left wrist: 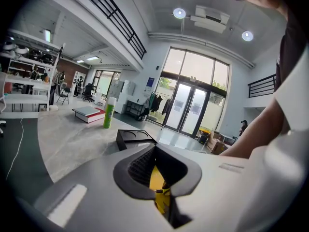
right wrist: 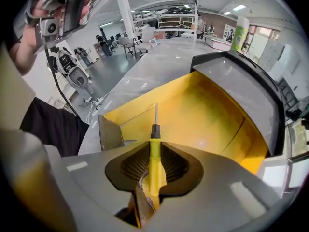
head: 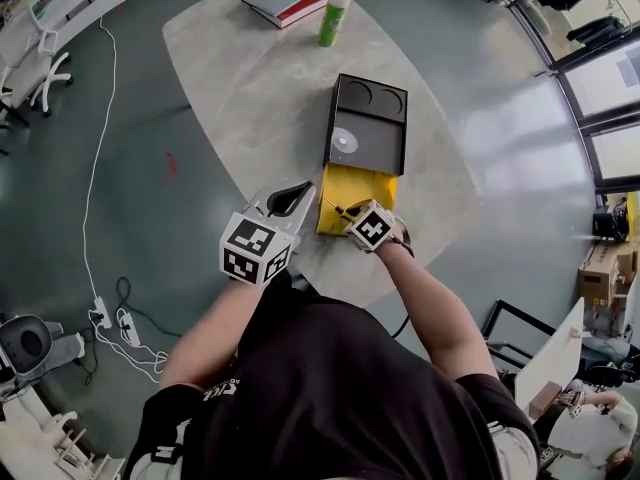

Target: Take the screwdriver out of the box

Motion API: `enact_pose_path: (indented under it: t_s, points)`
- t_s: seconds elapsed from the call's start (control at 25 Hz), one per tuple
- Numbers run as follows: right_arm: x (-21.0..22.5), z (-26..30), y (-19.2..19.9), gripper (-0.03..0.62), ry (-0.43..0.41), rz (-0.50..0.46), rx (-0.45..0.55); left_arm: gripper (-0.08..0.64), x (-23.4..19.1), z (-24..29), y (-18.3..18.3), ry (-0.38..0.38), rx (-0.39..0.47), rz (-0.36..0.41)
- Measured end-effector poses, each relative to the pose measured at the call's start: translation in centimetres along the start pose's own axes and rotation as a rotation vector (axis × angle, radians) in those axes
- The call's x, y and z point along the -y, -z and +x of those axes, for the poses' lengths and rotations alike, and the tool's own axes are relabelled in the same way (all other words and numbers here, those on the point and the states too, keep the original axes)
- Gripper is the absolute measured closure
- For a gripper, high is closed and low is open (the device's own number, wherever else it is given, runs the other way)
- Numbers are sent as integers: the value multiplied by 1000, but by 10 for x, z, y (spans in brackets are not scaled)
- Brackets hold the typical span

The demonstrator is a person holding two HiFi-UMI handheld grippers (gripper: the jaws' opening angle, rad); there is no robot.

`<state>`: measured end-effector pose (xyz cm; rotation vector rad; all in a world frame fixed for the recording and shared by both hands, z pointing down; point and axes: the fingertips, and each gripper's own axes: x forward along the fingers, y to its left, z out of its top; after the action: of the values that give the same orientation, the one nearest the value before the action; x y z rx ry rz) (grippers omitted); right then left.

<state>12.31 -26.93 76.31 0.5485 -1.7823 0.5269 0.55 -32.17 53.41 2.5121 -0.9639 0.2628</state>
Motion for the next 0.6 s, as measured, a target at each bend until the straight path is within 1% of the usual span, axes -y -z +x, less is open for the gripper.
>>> enact_pose_path:
  t_s: [0.12,0.28,0.6]
  points:
    - [-2,-11,-7,506,-12,29,66,557,2,-6,1,-14,-1,4]
    - [3,-33,-18,506,8,42,185,557,5,-12,-3,-43,16,14]
    - [22,-97,-20,506,36,164,424,557,4,-32,-22,-139,76,8]
